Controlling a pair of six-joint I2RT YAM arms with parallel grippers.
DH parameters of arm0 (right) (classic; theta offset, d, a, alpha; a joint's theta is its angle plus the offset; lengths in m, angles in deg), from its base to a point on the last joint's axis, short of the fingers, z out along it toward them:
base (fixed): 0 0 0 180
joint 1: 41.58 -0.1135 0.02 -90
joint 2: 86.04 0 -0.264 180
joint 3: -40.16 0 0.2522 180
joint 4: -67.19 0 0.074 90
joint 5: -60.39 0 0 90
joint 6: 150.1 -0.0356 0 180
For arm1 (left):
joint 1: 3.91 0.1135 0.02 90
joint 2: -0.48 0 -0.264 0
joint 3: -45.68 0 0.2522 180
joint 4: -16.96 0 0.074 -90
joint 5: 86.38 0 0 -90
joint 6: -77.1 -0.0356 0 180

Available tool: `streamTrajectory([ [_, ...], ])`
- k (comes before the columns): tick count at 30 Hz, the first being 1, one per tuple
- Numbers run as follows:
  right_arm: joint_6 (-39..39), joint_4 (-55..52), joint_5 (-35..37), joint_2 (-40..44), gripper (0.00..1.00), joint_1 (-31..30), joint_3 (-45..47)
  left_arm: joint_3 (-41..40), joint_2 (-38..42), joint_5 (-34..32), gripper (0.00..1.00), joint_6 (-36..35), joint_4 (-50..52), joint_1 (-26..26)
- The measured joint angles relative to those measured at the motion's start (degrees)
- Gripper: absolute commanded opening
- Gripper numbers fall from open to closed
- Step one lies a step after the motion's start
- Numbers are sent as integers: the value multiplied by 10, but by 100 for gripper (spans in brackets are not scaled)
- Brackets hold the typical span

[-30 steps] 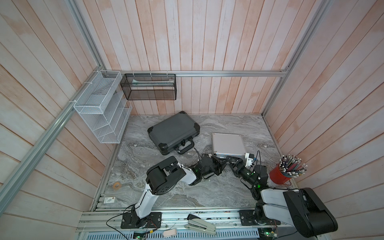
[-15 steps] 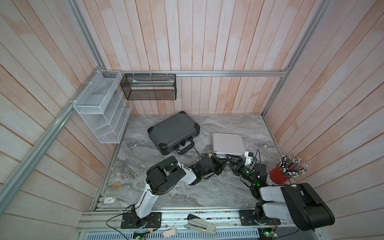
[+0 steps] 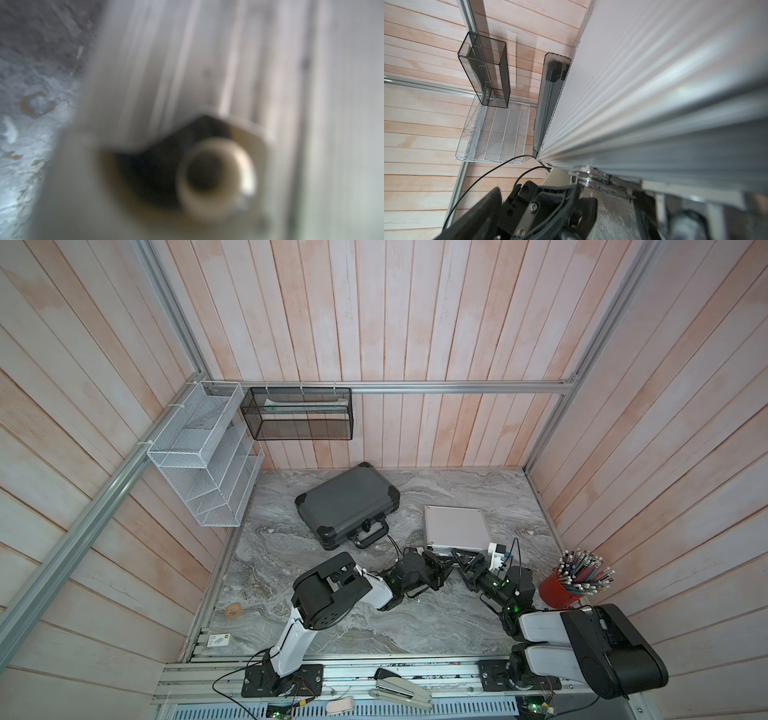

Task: Open the poker set cases
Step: Open the fastener on the poker set case.

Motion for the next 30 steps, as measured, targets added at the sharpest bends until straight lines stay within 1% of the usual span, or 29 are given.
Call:
streamTrajectory([
  [25, 15, -20, -4, 3, 98, 0, -4, 0, 0, -1, 0, 0, 3, 0],
  [30, 16, -48, -5, 37, 98, 0, -2, 0, 0, -3, 0, 0, 2, 0],
])
